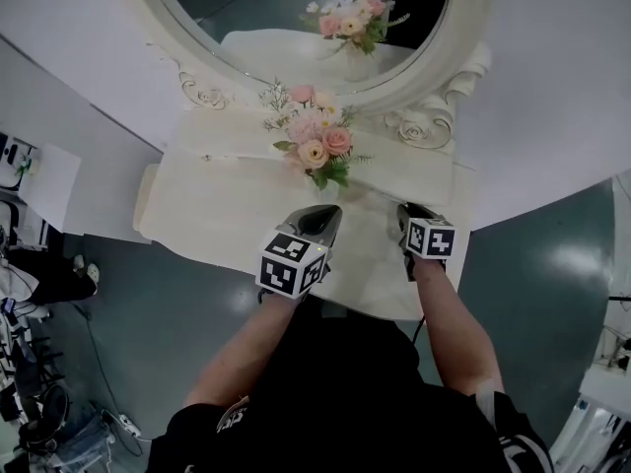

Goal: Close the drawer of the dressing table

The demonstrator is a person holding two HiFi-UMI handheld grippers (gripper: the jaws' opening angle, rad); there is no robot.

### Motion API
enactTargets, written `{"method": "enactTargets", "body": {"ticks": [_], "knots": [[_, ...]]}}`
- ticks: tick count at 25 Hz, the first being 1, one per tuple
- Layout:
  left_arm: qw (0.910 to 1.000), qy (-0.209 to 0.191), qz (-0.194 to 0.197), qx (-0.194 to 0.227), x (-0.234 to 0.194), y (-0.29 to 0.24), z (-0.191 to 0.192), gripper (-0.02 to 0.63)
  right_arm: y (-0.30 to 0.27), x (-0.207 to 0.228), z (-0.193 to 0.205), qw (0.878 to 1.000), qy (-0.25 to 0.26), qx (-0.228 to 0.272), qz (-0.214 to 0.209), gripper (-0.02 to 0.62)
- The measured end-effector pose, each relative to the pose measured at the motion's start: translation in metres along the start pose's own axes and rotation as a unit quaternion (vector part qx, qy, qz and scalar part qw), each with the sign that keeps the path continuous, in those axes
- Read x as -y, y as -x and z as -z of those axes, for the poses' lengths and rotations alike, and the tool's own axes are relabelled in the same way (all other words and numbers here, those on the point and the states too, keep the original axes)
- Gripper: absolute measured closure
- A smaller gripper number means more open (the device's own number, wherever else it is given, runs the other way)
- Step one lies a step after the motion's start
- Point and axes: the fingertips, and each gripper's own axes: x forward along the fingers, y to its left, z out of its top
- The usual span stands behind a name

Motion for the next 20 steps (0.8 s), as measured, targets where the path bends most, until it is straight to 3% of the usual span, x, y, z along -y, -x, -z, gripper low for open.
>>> {"method": "enactTargets", "body": {"ticks": [13, 20], "knots": [[0.9999, -0.002, -0.015, 0.002, 0.008, -0.001, -0.006, 0.597, -0.005, 0.0, 0.0, 1.0, -0.009, 0.004, -0.015, 0.506], [0.9985, 0.007, -0.049, 0.023, 0.012, 0.019, -0.009, 0.597, 0.012, -0.004, 0.014, 0.999, -0.01, 0.004, -0.044, 0.485]]}}
